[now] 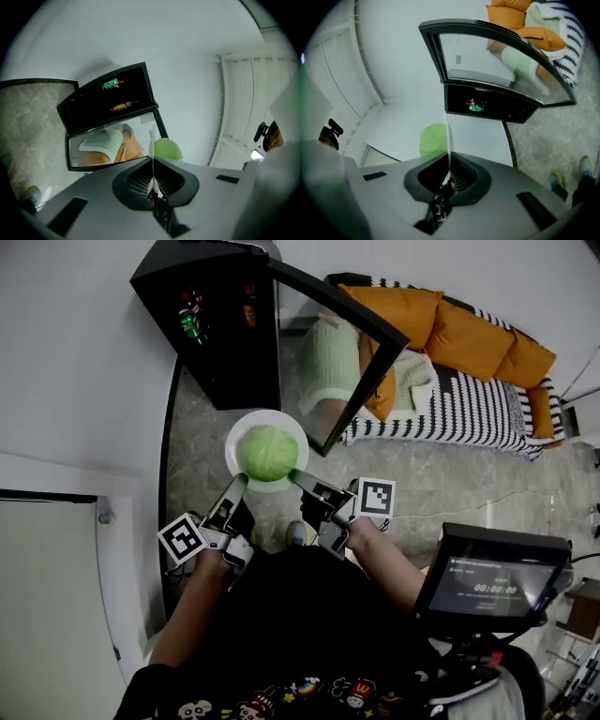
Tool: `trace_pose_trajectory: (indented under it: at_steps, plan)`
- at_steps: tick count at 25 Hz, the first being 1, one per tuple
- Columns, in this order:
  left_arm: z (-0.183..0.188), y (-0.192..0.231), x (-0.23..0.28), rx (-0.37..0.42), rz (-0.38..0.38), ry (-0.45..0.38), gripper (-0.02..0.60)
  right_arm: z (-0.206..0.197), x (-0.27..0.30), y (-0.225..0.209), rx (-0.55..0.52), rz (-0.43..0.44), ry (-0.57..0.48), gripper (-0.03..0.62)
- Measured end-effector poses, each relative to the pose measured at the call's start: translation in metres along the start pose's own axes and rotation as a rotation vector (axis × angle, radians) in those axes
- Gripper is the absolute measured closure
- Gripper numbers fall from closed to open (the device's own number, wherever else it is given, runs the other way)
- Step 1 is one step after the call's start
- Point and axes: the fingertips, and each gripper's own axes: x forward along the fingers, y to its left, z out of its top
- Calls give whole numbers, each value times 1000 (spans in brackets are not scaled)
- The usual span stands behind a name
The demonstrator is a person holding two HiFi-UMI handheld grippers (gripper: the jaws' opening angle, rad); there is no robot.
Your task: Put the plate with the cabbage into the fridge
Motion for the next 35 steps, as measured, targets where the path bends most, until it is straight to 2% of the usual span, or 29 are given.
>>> trace_pose_trajectory:
  at_steps: [20, 35]
  plan:
    - [-2, 6, -1, -24, 5, -5, 569, -1, -1, -5, 9, -26, 9, 574]
    - [-1, 6, 0, -10, -6, -9, 569, 0, 2, -7, 10, -17, 17, 574]
